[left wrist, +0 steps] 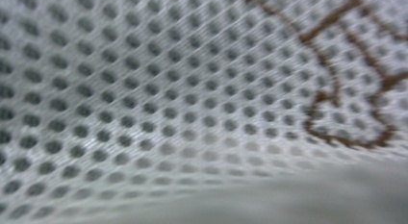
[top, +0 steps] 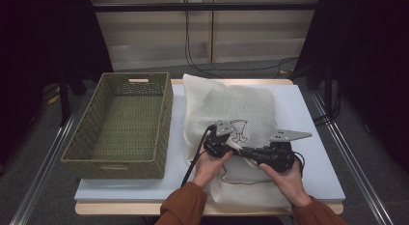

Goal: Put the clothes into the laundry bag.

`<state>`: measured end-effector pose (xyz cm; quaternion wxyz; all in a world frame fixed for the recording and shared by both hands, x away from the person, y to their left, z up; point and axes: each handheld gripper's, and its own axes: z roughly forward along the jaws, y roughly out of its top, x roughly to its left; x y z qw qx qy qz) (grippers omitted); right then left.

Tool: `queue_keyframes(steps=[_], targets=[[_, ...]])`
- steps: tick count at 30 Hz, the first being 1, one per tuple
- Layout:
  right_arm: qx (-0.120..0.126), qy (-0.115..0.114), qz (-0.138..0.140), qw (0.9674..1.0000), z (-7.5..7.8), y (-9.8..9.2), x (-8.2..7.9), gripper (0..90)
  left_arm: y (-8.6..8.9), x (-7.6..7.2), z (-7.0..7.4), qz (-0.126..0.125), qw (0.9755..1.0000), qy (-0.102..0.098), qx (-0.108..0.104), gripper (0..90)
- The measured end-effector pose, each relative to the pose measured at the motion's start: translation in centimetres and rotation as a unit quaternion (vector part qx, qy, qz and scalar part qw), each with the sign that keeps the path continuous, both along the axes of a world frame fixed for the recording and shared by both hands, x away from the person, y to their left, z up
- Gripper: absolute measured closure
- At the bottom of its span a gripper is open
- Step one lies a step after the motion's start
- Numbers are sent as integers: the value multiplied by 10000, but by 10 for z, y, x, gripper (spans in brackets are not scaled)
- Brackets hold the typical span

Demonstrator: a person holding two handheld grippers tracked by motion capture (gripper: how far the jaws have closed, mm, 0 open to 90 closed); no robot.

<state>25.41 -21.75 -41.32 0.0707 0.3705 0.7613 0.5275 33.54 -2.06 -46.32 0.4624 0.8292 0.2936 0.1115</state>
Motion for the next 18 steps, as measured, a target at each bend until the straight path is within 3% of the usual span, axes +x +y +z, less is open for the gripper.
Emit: queue_keyframes(steps=[4, 9, 13, 18], targets=[[-139, 156, 50, 9998, -8, 1, 3, 870, 4, -2, -3, -69, 9997, -9, 231, 813], [-197, 256, -9, 9995, -15, 0, 6, 865, 16, -5, -1, -182, 9996, 149, 175, 685], [-230, 291, -53, 9993, -19, 0, 8, 861, 29, -11, -1, -232, 9990, 157, 345, 615], [-246, 298, -67, 9992, -19, 1, 8, 857, 47, -20, 5, -344, 9989, 130, 274, 551]])
